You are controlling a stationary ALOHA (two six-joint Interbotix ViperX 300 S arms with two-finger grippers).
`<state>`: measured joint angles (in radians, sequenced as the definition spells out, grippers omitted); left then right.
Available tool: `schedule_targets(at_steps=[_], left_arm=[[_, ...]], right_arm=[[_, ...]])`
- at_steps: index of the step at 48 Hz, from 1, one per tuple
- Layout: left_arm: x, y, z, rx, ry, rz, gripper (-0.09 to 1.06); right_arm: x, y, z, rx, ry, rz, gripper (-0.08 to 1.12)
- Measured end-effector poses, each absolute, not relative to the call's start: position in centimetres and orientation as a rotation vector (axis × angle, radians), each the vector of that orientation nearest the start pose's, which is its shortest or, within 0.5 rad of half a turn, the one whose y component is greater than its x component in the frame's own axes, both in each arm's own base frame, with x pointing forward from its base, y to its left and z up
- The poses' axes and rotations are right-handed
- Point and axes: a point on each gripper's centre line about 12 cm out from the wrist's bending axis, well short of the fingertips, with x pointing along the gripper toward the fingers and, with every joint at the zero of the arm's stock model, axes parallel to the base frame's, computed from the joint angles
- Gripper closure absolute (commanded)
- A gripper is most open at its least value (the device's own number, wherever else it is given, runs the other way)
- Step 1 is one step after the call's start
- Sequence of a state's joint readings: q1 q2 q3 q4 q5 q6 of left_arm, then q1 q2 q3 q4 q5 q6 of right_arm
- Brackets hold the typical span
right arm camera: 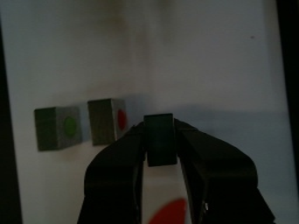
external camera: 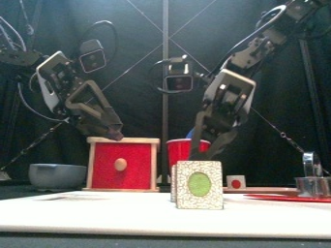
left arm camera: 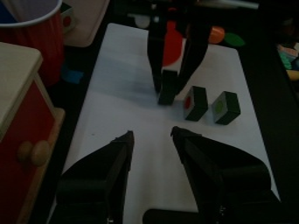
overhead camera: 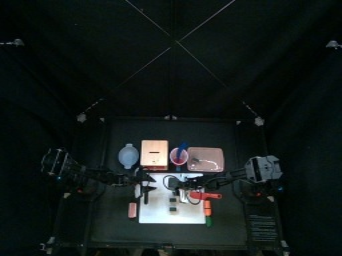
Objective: Place sushi on board then cut the sushi with the knife then place the pieces on the plate
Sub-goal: Place the 4 sushi pieces on the plate
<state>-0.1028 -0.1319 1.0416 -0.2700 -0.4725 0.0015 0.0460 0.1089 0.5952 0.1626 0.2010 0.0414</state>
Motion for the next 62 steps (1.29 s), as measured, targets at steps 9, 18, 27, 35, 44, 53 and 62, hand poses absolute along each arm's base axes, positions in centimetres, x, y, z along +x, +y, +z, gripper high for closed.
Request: schedule_targets(at_steps=[9,18,27,35,44,53,62], left_arm=[[30.9,-1.7,14.4,-0.185,0.446,0.072,0.17],[30.9,-1.7,14.4,-0.185,0.446,0.072,0.17],[31.0,-1.7,14.5,-0.184,0.443,0.073,0.17],[31.0,-1.7,14.5,-0.185,0.441,0.073,0.17],[31.3,-1.7,14.8,-0.187,0.434,0.073,0.17],[31.3,-1.8,14.9,-0.19,0.431,0.072,0.17],[31.4,-1.7,14.9,-0.19,0.431,0.073,0.17]], right_arm=[[35.8,-0.6,17.2,0.23,0.853,-0.079,0.51],[30.8,-3.9,19.3,0.277,0.808,-0.175,0.51],[26.3,-7.0,19.6,0.327,0.787,-0.298,0.5],[23.6,-9.6,17.8,0.329,0.848,-0.404,0.48],[23.1,-11.5,16.2,0.316,0.9,-0.461,0.33],[23.3,-12.5,14.0,0.318,0.956,-0.482,0.17],[23.4,-12.9,13.5,0.311,0.969,-0.488,0.13]])
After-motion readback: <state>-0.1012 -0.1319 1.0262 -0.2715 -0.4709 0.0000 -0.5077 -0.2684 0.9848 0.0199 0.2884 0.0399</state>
